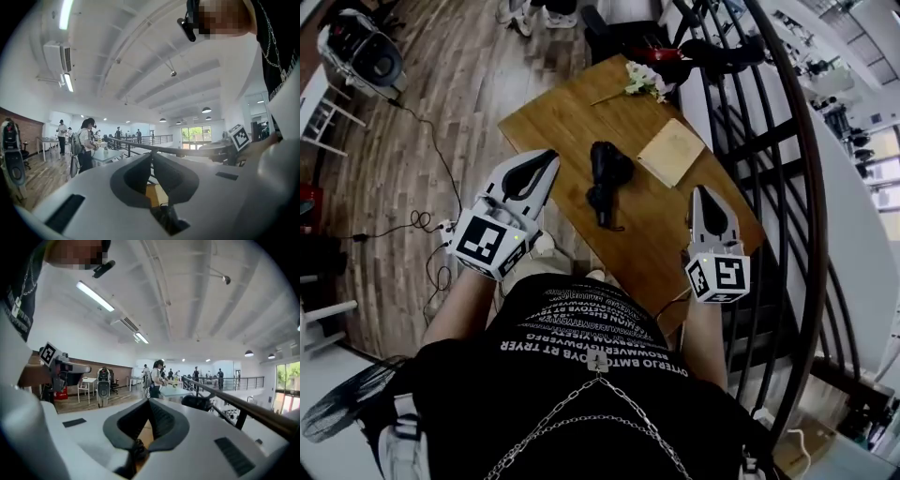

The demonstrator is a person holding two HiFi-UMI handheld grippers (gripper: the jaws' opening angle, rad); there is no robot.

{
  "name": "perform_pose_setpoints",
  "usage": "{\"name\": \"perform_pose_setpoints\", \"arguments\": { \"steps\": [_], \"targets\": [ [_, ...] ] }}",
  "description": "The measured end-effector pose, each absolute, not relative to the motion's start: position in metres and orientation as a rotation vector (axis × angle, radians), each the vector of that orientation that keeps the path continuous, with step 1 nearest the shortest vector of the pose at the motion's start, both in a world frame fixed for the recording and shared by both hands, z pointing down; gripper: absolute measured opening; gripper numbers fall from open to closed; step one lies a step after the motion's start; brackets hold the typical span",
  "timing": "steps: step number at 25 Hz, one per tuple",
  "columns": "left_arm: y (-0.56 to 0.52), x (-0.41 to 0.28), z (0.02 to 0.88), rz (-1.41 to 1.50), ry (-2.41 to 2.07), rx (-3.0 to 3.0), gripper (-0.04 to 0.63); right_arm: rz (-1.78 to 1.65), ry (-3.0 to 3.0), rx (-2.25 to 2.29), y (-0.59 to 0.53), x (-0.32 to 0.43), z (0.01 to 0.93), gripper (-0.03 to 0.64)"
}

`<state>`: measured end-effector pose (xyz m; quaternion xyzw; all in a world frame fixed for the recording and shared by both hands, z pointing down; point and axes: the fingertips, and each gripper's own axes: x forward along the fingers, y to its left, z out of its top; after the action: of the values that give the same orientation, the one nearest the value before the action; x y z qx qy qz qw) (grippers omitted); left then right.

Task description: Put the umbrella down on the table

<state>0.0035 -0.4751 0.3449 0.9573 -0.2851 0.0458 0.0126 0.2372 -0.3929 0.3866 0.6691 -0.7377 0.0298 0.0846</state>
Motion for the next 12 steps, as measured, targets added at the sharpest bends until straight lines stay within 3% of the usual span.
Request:
{"name": "perform_pose_setpoints", "arguments": {
  "steps": [5, 12],
  "targets": [
    [-0.451, 0.007, 0.322, 0.138, -0.933, 3.044, 0.040, -0.085, -2.266, 1.964, -0.362, 0.237, 0.331, 0.015],
    [-0.438, 0.019, 0.326, 0.098, -0.893, 3.003, 0.040, -0.020, -2.240, 2.017, -0.348, 0.253, 0.334, 0.015]
  ]
}}
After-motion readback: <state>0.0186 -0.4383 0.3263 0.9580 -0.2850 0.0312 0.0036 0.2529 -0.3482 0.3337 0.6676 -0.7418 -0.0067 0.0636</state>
